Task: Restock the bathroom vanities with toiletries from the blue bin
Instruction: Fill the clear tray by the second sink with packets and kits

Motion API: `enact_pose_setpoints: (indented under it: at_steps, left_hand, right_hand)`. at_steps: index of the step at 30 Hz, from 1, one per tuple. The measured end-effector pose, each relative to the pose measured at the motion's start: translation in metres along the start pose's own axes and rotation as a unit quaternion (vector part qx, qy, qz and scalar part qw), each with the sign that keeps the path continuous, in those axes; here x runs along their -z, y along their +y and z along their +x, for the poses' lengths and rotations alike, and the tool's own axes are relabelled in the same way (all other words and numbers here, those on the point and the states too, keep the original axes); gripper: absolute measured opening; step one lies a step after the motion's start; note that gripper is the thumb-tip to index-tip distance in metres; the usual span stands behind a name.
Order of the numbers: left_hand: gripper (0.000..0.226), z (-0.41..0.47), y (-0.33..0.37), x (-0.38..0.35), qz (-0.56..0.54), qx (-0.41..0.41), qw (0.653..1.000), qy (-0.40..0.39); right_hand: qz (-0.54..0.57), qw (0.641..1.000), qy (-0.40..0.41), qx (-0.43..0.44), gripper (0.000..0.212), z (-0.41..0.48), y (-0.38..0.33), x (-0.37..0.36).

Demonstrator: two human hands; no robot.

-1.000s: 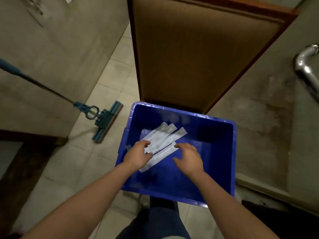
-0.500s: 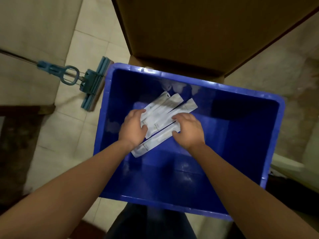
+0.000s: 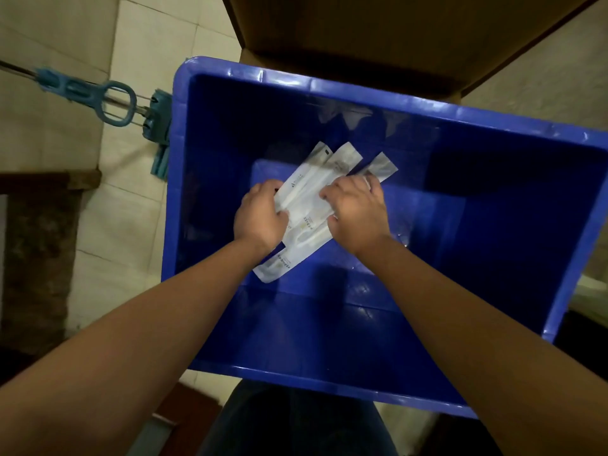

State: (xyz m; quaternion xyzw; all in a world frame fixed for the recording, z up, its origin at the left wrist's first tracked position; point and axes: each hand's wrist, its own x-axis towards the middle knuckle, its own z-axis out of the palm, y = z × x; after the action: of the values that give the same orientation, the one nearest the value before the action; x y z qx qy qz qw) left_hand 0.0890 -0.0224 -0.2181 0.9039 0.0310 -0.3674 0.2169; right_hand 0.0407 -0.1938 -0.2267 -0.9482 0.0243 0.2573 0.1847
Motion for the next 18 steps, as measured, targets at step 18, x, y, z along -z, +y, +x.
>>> enact_pose_setpoints:
  at_steps: [18]
  left_hand:
    - [0.011,-0.018,0.006,0.003,-0.039,0.017,0.998,-0.038]
  right_hand:
    - [-0.063,0.991,-0.115,0.019,0.028,-0.025,0.007,0.01]
